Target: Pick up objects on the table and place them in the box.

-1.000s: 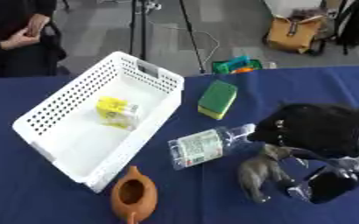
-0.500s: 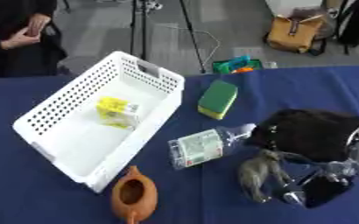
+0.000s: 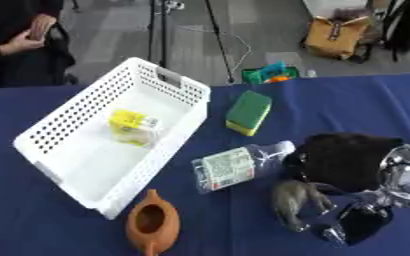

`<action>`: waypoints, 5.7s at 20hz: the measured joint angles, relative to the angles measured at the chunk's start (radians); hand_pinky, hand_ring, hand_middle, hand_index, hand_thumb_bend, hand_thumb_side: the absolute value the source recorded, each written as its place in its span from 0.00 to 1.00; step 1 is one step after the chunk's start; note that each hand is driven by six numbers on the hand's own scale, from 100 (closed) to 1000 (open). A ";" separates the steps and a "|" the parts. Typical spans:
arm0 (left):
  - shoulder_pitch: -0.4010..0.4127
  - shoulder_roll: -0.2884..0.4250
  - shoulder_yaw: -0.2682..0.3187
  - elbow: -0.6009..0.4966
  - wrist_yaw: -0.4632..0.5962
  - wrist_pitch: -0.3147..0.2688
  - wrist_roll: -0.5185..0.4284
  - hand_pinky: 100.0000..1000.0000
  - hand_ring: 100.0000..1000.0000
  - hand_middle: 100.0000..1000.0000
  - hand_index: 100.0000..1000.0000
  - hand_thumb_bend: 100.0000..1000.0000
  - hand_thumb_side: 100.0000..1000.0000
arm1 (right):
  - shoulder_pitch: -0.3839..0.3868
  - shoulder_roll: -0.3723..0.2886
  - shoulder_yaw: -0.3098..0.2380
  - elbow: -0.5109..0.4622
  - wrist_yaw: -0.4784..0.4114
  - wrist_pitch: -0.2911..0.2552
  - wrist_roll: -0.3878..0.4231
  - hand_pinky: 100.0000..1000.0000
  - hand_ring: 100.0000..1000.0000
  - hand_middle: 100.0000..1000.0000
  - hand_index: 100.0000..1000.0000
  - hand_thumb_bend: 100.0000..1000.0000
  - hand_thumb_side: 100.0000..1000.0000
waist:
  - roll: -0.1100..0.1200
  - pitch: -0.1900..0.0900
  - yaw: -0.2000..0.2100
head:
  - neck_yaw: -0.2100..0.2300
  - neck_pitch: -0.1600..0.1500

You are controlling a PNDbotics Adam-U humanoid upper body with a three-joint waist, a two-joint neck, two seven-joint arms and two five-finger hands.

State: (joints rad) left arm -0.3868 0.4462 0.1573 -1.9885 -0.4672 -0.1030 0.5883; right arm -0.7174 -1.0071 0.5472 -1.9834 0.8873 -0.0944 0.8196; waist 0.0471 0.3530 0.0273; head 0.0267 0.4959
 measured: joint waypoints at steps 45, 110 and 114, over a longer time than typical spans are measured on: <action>-0.003 -0.001 -0.005 0.000 -0.004 0.004 -0.001 0.54 0.63 0.71 0.77 0.00 0.92 | -0.046 0.091 0.062 0.255 0.124 -0.111 -0.032 1.00 0.97 0.93 0.95 0.37 0.35 | -0.003 0.014 0.007 | -0.012 -0.020; -0.008 -0.001 0.000 0.000 -0.009 0.012 0.013 0.54 0.63 0.71 0.77 0.00 0.91 | -0.064 0.108 0.064 0.273 0.132 -0.098 -0.187 0.99 0.85 0.37 0.42 0.13 0.40 | -0.006 0.018 0.008 | -0.022 -0.031; -0.008 -0.001 0.000 0.000 -0.009 0.013 0.013 0.54 0.63 0.71 0.77 0.00 0.91 | -0.065 0.105 0.064 0.254 0.122 -0.088 -0.184 0.99 0.85 0.36 0.39 0.08 0.40 | -0.006 0.017 0.007 | -0.022 -0.031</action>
State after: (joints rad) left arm -0.3943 0.4456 0.1578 -1.9883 -0.4757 -0.0903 0.6018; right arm -0.7824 -0.9023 0.6109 -1.7290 1.0088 -0.1820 0.6351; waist 0.0415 0.3703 0.0347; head 0.0044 0.4652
